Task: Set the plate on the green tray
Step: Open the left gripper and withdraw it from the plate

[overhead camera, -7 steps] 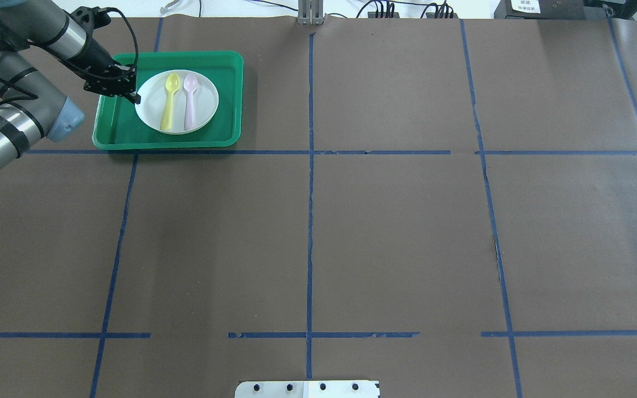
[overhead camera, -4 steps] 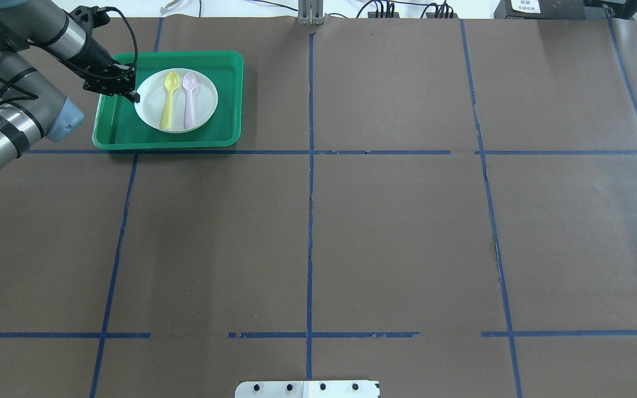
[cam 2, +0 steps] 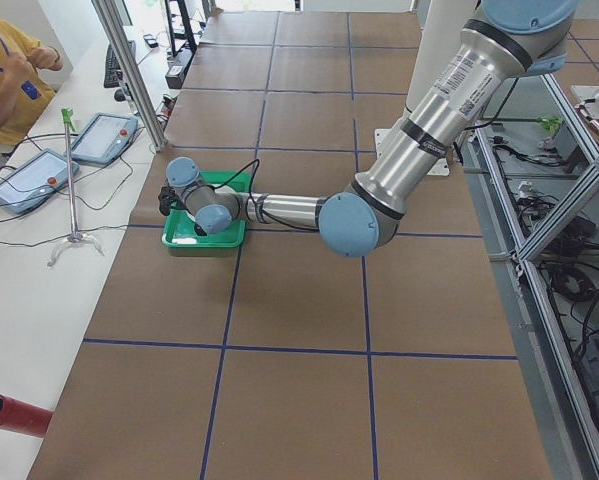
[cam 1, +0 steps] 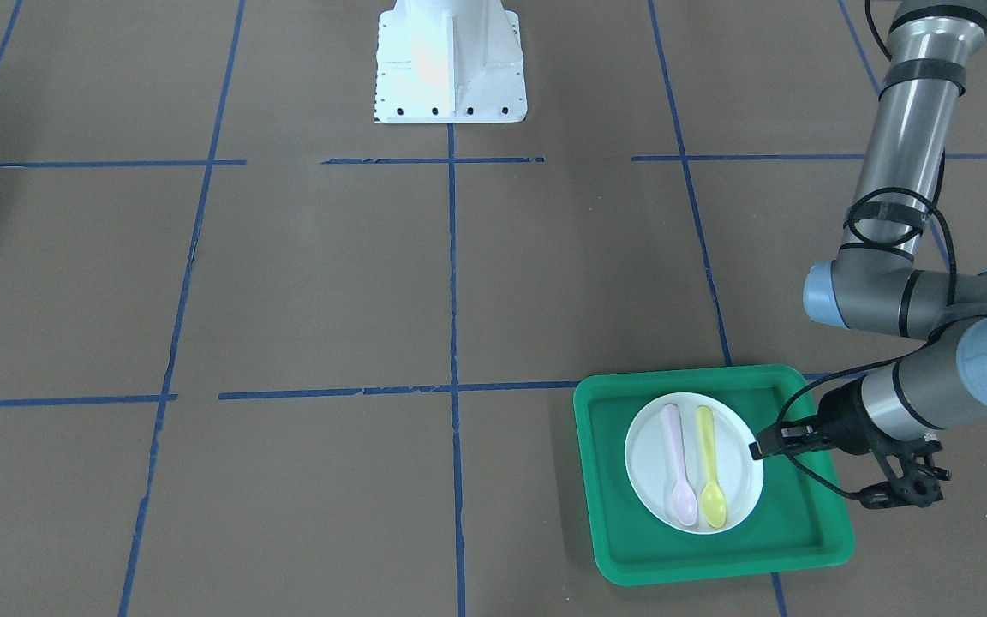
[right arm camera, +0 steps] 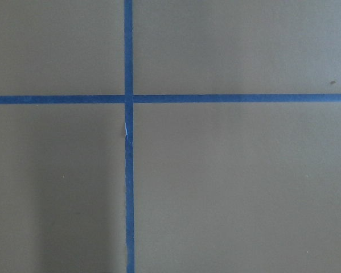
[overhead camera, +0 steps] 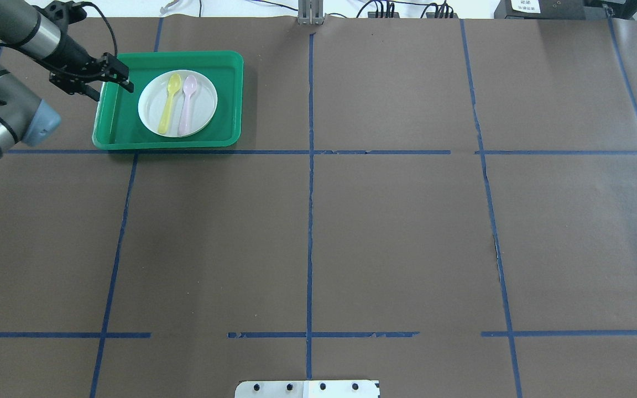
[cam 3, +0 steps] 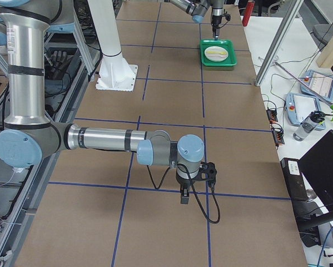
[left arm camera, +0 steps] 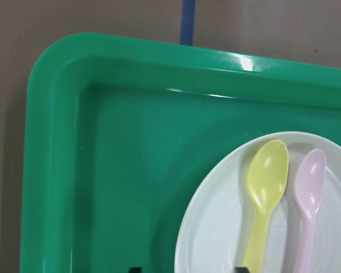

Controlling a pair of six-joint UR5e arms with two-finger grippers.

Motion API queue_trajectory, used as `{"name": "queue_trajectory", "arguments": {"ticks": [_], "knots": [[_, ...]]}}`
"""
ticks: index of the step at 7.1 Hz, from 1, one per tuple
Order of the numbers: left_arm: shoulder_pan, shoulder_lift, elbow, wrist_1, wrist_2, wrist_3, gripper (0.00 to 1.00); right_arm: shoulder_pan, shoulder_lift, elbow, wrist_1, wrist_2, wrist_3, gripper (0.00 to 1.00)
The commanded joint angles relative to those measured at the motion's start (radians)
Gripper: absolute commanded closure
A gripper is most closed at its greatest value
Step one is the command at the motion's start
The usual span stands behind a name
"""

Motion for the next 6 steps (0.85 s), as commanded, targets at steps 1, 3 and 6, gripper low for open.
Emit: {"name": "queue_trajectory", "arguments": {"ticks": [1, 3, 6], "knots": [[-0.061, 0.146, -0.204, 0.101, -0.006, 0.047, 0.00, 0.000, 0.000, 0.000, 0.000, 0.000, 0.000, 0.00], [-0.179, 0.293, -0.418, 0.386, 0.003, 0.345, 0.00, 0.000, 0.000, 0.000, 0.000, -0.001, 0.000, 0.00], [-0.372, 0.509, -0.578, 0.576, 0.015, 0.781, 0.00, 0.000, 0.000, 0.000, 0.000, 0.000, 0.000, 0.00]]}}
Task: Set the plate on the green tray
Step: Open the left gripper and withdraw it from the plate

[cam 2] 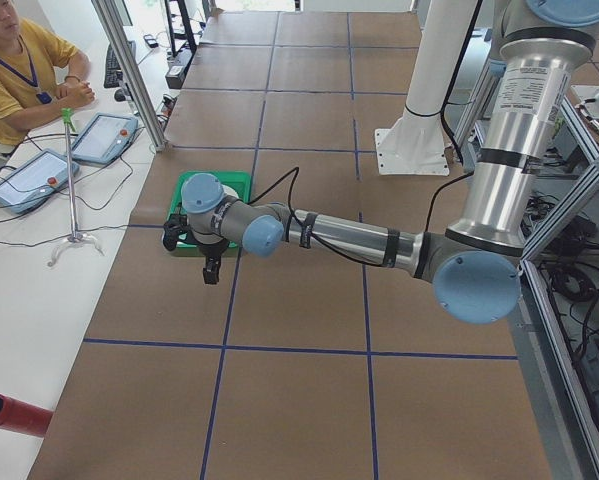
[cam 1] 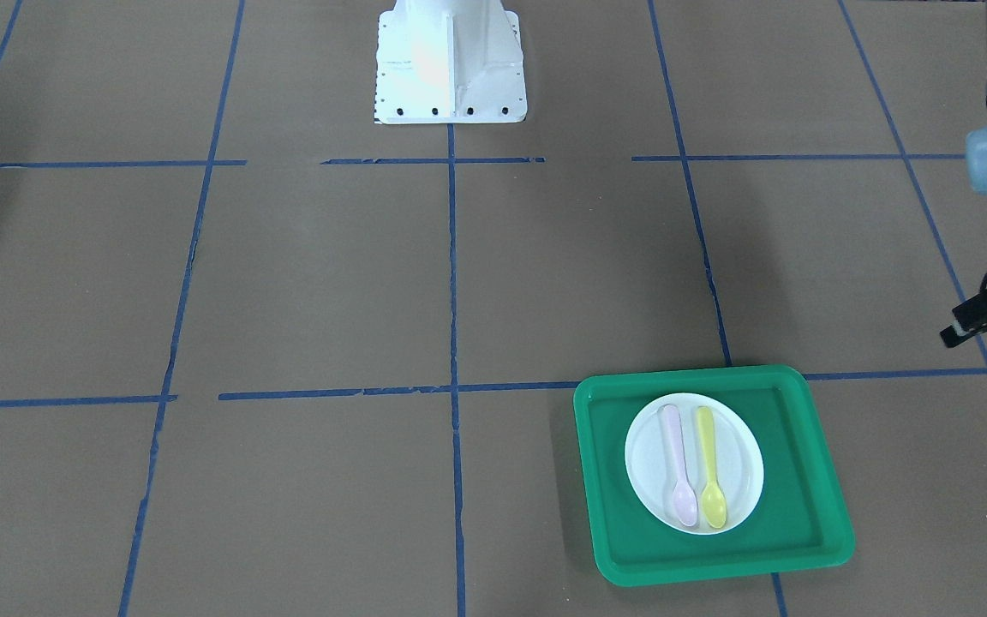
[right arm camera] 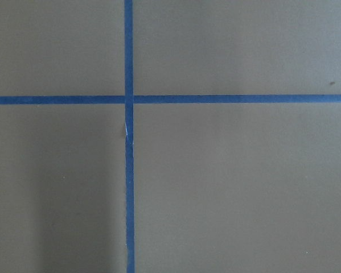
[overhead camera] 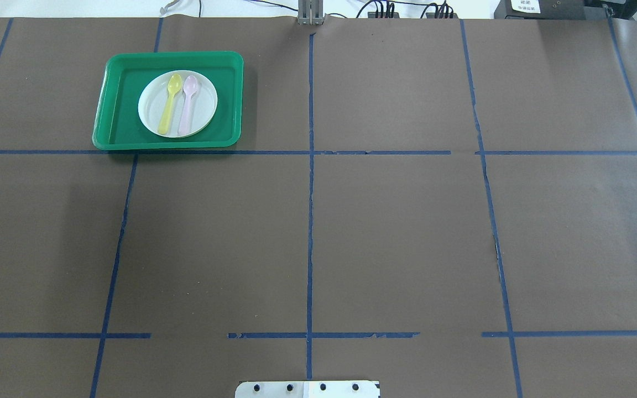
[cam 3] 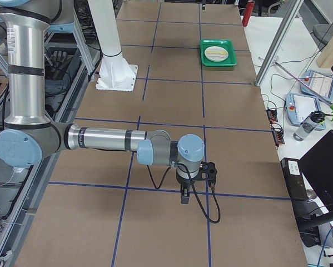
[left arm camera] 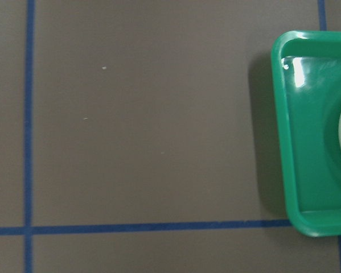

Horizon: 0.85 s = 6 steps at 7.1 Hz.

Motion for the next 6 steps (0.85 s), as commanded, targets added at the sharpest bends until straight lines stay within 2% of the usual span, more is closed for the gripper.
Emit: {"name": "queue_trajectory", "arguments": {"ticks": [1, 4, 5, 6], "knots": [[-0.115, 0.167, -0.080, 0.048, 0.049, 0.254, 0.00, 0.000, 0.000, -0.001, 0.000, -0.001, 0.000, 0.00], [-0.168, 0.256, -0.105, 0.134, 0.058, 0.422, 0.00, 0.000, 0.000, -0.001, 0.000, -0.001, 0.000, 0.00], [-0.168, 0.264, -0.109, 0.140, 0.056, 0.424, 0.00, 0.000, 0.000, -0.001, -0.002, -0.001, 0.000, 0.00], [-0.169, 0.249, -0.122, 0.224, 0.056, 0.424, 0.00, 0.000, 0.000, -0.001, 0.000, 0.001, 0.000, 0.00]]}}
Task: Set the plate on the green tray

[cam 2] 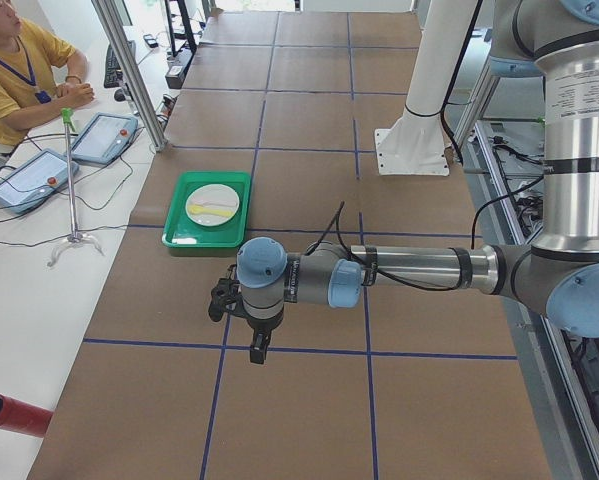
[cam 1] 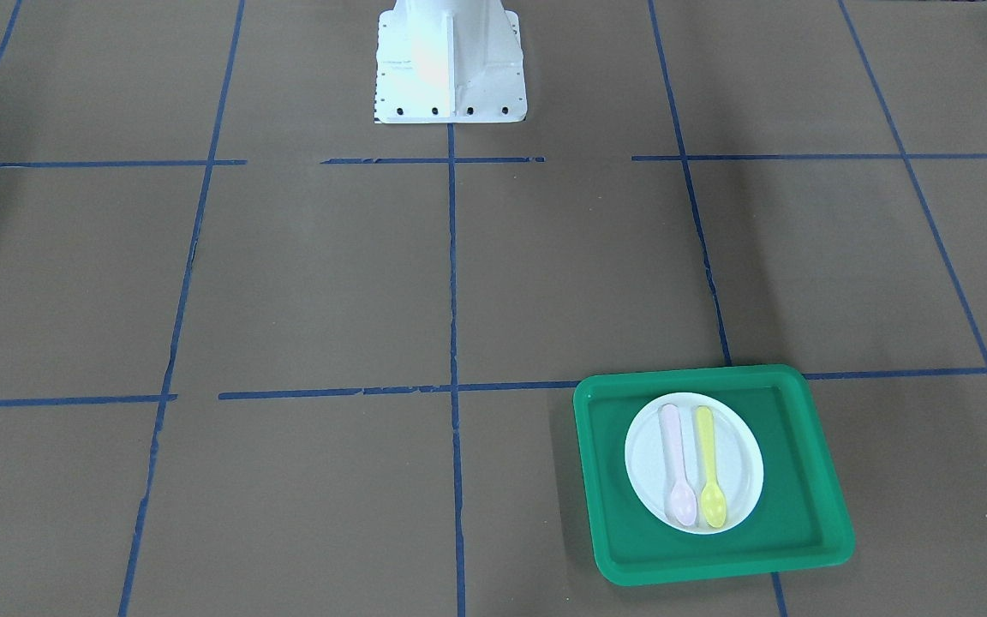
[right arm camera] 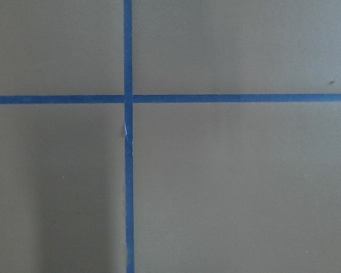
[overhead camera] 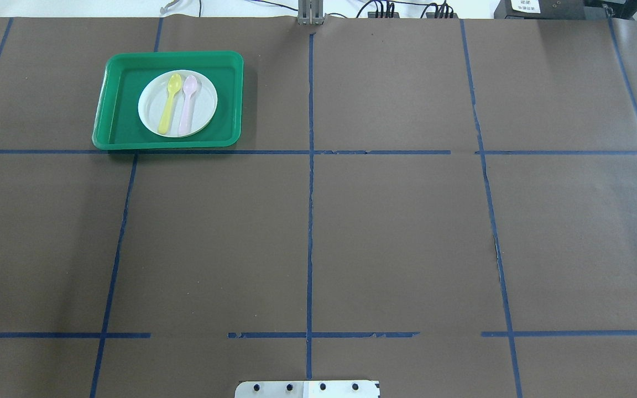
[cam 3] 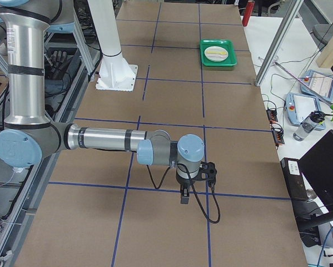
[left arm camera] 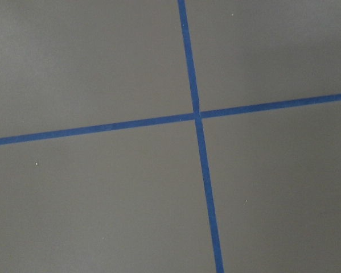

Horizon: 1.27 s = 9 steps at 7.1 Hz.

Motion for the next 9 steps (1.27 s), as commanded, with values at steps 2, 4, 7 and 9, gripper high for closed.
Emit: {"name": "queue_trajectory", "arguments": {"ticks": [2, 4, 7, 9], "knots": [[-0.003, 0.001, -0.025, 0.076, -0.013, 0.003, 0.00, 0.000, 0.000, 0.000, 0.001, 0.001, 0.000, 0.00], [-0.003, -0.005, -0.015, 0.042, -0.007, -0.003, 0.00, 0.000, 0.000, 0.000, 0.001, 0.000, 0.000, 0.00], [-0.003, -0.001, -0.002, -0.038, -0.005, -0.002, 0.00, 0.000, 0.000, 0.000, 0.001, 0.000, 0.000, 0.00], [-0.003, 0.001, 0.002, -0.040, -0.005, -0.005, 0.00, 0.000, 0.000, 0.000, 0.001, 0.000, 0.000, 0.00]]}}
